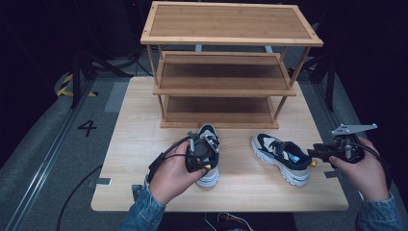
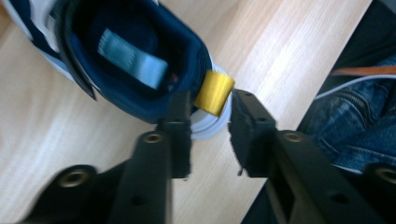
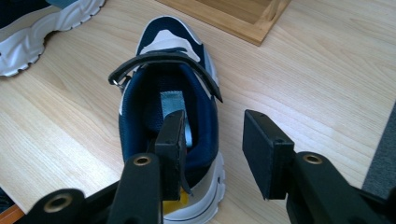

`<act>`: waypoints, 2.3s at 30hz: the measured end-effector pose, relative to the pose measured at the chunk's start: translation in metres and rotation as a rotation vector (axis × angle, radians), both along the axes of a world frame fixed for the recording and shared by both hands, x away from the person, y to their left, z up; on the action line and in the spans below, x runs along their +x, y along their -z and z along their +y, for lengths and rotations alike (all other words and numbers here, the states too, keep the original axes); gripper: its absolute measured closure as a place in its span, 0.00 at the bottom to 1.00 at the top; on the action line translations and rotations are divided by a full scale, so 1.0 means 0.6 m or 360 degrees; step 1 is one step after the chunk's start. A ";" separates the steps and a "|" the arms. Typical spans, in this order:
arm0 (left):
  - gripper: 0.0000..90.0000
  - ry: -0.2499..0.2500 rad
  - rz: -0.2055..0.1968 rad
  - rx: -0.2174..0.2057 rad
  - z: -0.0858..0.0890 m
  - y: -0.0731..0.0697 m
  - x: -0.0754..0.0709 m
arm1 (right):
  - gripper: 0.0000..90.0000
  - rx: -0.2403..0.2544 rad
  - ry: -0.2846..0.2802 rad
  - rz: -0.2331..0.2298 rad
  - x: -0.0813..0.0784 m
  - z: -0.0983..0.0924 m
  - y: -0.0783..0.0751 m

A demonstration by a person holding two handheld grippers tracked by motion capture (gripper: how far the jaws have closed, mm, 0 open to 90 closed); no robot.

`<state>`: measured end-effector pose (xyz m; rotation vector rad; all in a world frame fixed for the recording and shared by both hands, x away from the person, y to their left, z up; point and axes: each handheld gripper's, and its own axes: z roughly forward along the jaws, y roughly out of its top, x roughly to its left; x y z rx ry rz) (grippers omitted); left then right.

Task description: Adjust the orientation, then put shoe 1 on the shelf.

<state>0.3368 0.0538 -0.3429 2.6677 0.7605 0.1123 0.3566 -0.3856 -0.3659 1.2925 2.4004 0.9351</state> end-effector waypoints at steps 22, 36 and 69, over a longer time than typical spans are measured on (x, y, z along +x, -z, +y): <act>0.51 0.0097 0.0177 0.0063 -0.025 0.069 0.058 | 0.67 -0.0017 -0.0006 0.0002 -0.005 -0.002 0.004; 0.78 0.0203 0.0147 -0.0013 -0.027 0.062 0.057 | 0.67 -0.0041 -0.0023 -0.0011 -0.002 0.001 0.006; 0.75 0.0367 -0.0176 0.0074 -0.027 0.012 0.166 | 0.68 -0.0028 0.0046 -0.0002 -0.020 -0.019 0.008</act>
